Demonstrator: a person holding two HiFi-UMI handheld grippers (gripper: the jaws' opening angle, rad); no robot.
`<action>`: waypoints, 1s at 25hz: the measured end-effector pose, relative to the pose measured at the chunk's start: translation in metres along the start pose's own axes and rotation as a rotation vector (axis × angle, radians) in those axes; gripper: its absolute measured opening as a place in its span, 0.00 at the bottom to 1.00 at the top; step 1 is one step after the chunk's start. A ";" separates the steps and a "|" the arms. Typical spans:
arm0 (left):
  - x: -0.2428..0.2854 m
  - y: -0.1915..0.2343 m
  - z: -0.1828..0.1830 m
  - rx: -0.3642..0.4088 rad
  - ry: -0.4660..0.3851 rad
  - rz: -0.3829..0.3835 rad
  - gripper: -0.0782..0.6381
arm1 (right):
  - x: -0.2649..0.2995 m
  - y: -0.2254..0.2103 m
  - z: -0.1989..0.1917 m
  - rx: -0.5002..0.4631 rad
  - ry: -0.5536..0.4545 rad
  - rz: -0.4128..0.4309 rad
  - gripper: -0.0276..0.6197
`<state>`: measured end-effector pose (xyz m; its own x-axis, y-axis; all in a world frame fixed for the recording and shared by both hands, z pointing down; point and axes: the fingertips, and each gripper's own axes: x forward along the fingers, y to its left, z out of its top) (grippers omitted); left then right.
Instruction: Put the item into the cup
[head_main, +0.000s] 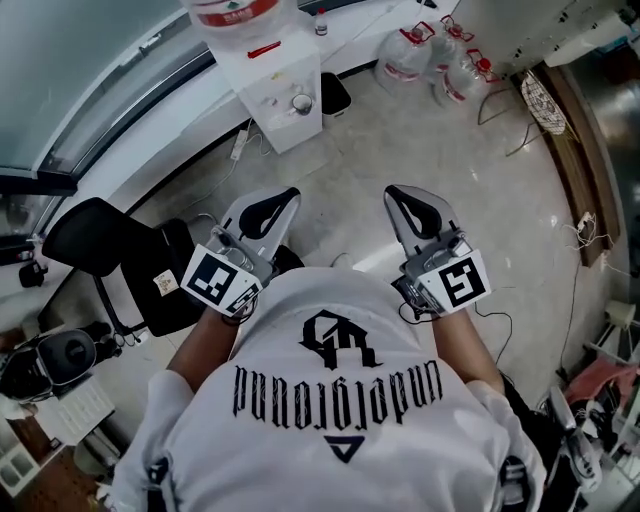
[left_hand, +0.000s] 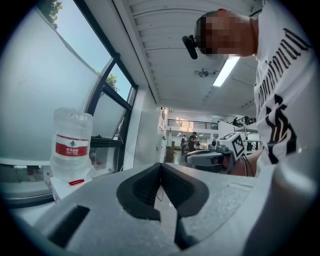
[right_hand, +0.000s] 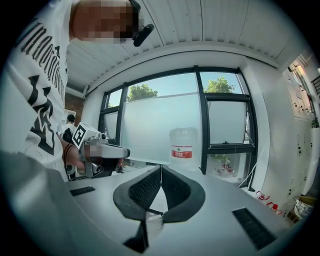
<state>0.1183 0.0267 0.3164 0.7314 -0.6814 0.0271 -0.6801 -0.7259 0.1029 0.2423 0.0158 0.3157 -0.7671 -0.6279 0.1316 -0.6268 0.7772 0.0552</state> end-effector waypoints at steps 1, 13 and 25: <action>-0.001 -0.008 -0.002 0.002 0.004 0.010 0.13 | -0.006 0.001 -0.002 0.000 0.001 0.009 0.07; -0.049 -0.046 -0.013 0.002 0.028 0.070 0.13 | -0.029 0.042 -0.015 0.003 0.019 0.079 0.07; -0.157 -0.042 -0.002 0.043 0.013 0.035 0.13 | -0.013 0.153 0.001 -0.011 0.028 0.075 0.07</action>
<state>0.0319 0.1647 0.3098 0.7073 -0.7056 0.0433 -0.7069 -0.7049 0.0589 0.1564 0.1433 0.3214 -0.8076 -0.5668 0.1630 -0.5661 0.8225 0.0550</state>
